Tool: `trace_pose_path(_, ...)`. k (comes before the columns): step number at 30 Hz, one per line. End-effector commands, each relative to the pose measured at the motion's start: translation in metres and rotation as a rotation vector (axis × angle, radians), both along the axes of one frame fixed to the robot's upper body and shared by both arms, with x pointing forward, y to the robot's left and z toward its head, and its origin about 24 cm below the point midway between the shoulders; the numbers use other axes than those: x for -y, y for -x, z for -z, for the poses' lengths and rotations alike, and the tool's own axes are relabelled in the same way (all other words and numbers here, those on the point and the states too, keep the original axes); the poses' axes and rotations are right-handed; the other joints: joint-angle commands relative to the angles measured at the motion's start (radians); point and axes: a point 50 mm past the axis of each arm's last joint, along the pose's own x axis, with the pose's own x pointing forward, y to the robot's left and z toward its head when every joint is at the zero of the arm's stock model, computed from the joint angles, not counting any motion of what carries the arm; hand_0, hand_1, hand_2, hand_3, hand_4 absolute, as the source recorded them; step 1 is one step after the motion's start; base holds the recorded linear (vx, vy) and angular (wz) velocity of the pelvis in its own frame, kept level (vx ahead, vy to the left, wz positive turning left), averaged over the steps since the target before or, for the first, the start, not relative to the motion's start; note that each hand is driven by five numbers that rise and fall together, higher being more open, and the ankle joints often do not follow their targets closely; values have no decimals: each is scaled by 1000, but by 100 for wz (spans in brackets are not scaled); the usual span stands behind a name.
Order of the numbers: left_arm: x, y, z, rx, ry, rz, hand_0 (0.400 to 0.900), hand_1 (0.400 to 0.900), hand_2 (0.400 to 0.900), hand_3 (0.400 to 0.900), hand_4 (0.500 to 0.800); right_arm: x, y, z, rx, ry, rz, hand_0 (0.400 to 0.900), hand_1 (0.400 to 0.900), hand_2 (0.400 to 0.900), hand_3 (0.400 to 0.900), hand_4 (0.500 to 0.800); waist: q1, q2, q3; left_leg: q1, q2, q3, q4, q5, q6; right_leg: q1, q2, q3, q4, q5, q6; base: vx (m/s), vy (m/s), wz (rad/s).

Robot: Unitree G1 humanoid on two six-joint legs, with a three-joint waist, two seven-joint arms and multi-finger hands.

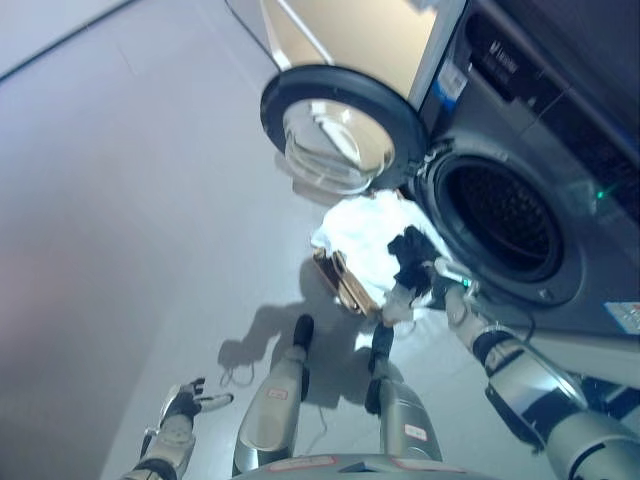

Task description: Put the clothes in the basket into the washing machine.

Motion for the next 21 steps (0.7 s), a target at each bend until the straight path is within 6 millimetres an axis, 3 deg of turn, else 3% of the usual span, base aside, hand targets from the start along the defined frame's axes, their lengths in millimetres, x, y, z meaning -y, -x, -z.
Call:
trace_pose_path(1, -11, -4, -7, 61, -41, -72, 900, 900, 900, 900, 800, 32, -25, -65, 186, 232, 7, 900, 900, 900, 900, 800, 22, 26, -12, -68, 5, -63, -126, 130, -48, -21, -7, -46, 176, -40, 63, 38, -32, 31)
trace_pose_path(3, -4, -11, -8, 83, -27, -59, 900, 900, 900, 900, 800, 36, -23, -65, 197, 245, 17, 900, 900, 900, 900, 800, 15, 31, -8, -85, -9, -69, -106, 124, -46, -30, -12, -42, 186, -53, 61, 45, -27, 35)
trace_pose_path(4, 4, -26, -14, 146, -9, -49, 900, 900, 900, 900, 800, 39, -31, -85, 253, 280, 25, 900, 900, 900, 900, 800, 15, 50, 18, -110, -11, -77, -86, 122, -50, -59, -20, -53, 212, -56, 56, -10, -27, 23)
trace_pose_path(6, 11, -39, -20, 204, 10, -37, 900, 900, 900, 900, 800, 47, -34, -103, 299, 343, 39, 900, 900, 900, 900, 800, 18, 66, 35, -137, -16, -88, -69, 122, -52, -89, -26, -61, 240, -70, 54, 7, -34, 22)
trace_pose_path(13, 32, -68, -37, 324, 53, 18, 900, 900, 900, 900, 800, 64, -36, -133, 346, 464, 79, 900, 900, 900, 900, 800, 21, 111, 74, -223, -49, -109, 17, 99, -54, -167, -49, -68, 358, -127, 48, 13, -23, 14)
trace_pose_path(21, 41, -79, -45, 373, 70, 34, 900, 900, 900, 900, 800, 78, -32, -145, 356, 524, 121, 900, 900, 900, 900, 800, 25, 150, 88, -307, -74, -115, 100, 68, -52, -242, -75, -63, 471, -177, 43, 18, -6, 10)
